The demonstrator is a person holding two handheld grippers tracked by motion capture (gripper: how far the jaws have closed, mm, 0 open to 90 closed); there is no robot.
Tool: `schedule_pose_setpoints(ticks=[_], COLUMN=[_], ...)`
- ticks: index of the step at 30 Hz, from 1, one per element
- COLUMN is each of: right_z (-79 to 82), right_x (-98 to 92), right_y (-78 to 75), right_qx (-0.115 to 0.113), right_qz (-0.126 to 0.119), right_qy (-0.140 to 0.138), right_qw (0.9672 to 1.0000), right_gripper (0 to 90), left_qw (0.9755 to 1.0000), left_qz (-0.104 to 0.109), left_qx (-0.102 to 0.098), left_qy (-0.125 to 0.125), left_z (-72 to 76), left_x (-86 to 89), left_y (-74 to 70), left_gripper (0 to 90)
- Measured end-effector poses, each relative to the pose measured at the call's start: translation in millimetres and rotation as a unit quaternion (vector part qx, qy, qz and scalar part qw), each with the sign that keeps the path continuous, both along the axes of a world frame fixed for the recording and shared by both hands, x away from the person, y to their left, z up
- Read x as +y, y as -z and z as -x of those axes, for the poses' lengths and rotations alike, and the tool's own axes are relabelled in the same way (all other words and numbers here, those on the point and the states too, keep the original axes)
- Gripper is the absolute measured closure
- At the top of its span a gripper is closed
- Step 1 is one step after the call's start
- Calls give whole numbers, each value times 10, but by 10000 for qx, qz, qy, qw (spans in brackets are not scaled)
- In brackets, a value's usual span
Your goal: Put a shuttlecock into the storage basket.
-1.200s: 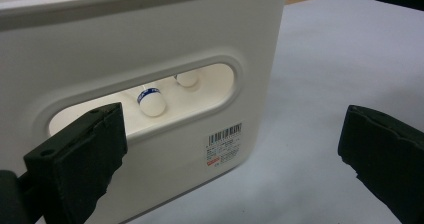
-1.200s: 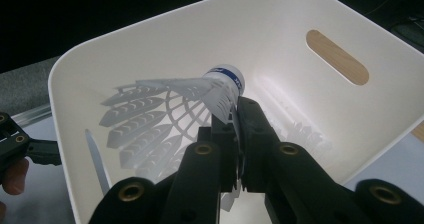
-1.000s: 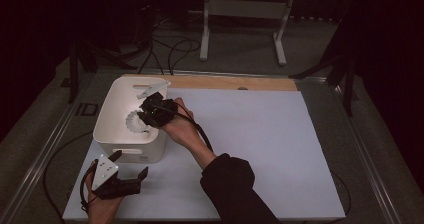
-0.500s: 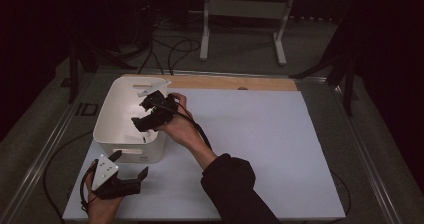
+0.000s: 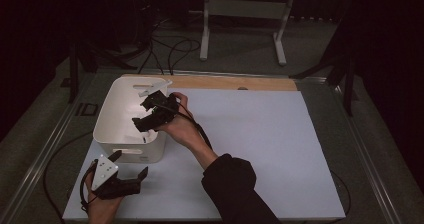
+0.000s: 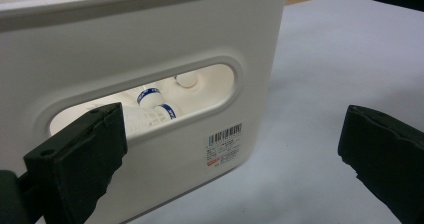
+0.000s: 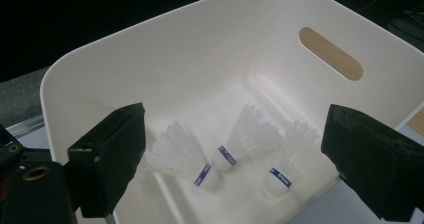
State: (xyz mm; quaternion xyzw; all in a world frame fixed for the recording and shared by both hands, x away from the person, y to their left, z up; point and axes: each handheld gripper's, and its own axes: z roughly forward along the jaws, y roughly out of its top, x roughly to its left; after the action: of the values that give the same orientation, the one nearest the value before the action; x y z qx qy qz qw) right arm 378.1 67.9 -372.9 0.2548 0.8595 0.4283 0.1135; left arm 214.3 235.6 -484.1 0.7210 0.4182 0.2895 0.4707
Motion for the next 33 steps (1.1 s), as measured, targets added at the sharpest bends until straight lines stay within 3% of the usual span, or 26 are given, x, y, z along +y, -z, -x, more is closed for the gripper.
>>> schedule_pose_setpoints(ticks=[17, 33], right_z=[4, 10], right_x=[-81, -328], right_y=[22, -22], right_qx=[-44, -96], right_qz=[-5, -42], right_qy=[45, 237], right_qw=[10000, 9997], right_gripper=[92, 92], left_qw=[10000, 10000], left_qz=[3, 13], left_qx=[-3, -9], left_qy=[6, 3], left_z=[0, -1], left_x=[0, -2], left_y=[0, 1], left_gripper=[0, 0])
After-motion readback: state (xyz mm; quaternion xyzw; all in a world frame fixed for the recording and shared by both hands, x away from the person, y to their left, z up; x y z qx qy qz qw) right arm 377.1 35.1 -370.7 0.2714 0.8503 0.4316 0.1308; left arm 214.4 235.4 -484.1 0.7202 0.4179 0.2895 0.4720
